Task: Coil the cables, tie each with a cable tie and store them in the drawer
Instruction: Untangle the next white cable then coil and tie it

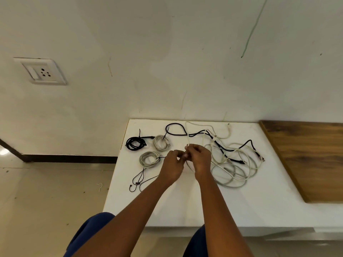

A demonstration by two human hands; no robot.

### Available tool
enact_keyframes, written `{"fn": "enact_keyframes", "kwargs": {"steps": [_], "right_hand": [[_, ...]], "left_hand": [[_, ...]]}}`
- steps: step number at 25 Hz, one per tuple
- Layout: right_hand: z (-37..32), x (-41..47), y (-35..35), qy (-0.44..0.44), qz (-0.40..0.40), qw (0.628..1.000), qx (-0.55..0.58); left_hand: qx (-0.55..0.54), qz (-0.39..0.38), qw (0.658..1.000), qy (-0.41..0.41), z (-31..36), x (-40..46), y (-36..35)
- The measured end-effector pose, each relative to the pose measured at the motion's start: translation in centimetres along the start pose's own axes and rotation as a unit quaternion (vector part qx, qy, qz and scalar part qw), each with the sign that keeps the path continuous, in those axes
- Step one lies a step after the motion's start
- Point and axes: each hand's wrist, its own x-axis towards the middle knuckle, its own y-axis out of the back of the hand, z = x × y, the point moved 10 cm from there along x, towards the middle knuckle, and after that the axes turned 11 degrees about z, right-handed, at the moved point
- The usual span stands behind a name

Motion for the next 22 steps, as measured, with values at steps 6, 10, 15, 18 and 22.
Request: {"fn": "enact_keyframes", "kwargs": {"steps": [6, 10, 15, 18, 22], "right_hand": [[-2.6, -2.7, -0.5, -0.079, -0.128, 0.954, 0.261], [-3.8, -3.7, 1.6, -0.058, -0.091, 0.944, 0.312], [-5.0, -5.8, 3.7, -0.001, -0.039, 0.953, 0.3], [-5.1, -7.0, 4.3, 0.033, -0.016, 0.96, 0.278], [-4.1, -8.0, 5.5, 0.025, 0.049, 0.966, 0.251]], "left_hand": [[-0.153, -0.113, 0.982, 0.017, 2.3, -2.0, 1.0], [-0.249, -0.132, 0.959, 0.037, 3.5, -3.3, 2.3], [-0.223, -0.155, 0.962, 0.017, 4.4, -4.6, 4.9], [-0.187, -0.131, 0.974, 0.003, 3.9, -5.1, 6.4], [-0.291, -0.151, 0.943, 0.062, 3.2, -5.8, 7.1]]}}
